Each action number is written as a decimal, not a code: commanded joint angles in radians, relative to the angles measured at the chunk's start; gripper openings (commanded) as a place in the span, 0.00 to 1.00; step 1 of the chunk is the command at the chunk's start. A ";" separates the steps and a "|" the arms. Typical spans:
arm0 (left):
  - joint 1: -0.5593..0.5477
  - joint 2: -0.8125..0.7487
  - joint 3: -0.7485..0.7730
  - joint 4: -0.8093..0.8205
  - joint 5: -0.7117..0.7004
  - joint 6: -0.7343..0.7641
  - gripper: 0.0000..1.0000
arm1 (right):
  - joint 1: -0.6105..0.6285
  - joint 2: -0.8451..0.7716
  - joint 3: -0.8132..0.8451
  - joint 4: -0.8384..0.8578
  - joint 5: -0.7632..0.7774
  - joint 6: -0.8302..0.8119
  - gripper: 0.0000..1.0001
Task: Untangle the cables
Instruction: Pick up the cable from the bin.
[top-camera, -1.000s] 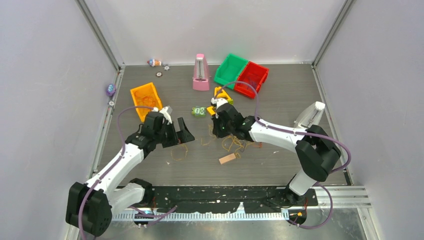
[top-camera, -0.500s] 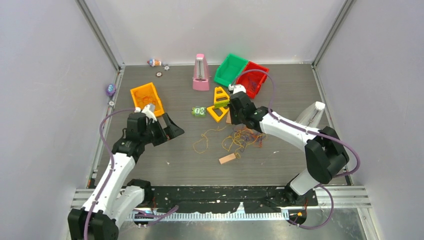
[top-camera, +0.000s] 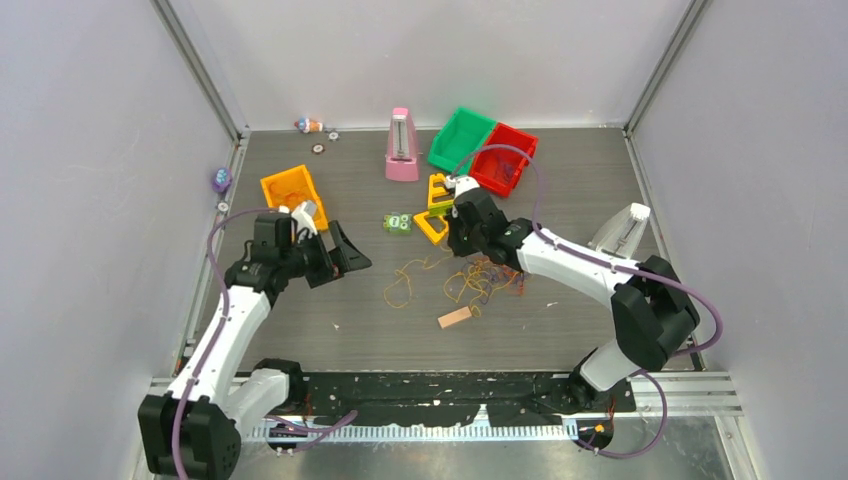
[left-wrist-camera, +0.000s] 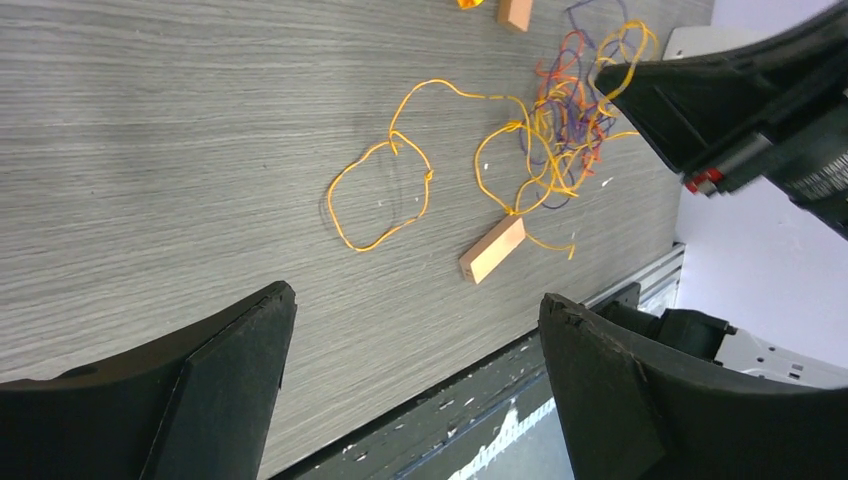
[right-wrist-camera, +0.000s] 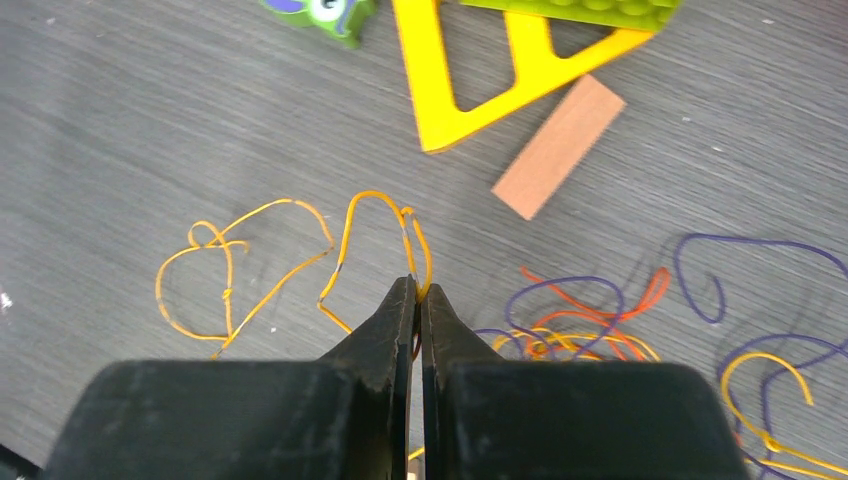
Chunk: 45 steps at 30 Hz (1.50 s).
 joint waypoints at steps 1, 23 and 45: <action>-0.034 0.093 0.053 -0.040 0.002 0.043 0.91 | 0.079 -0.001 0.018 0.070 -0.019 -0.026 0.05; -0.247 0.206 0.515 -0.552 -0.406 0.246 0.99 | 0.086 0.116 0.083 0.011 0.128 -0.024 0.05; -0.249 0.138 -0.208 0.040 -0.221 -0.152 0.67 | 0.138 0.100 0.064 0.085 -0.222 -0.038 0.10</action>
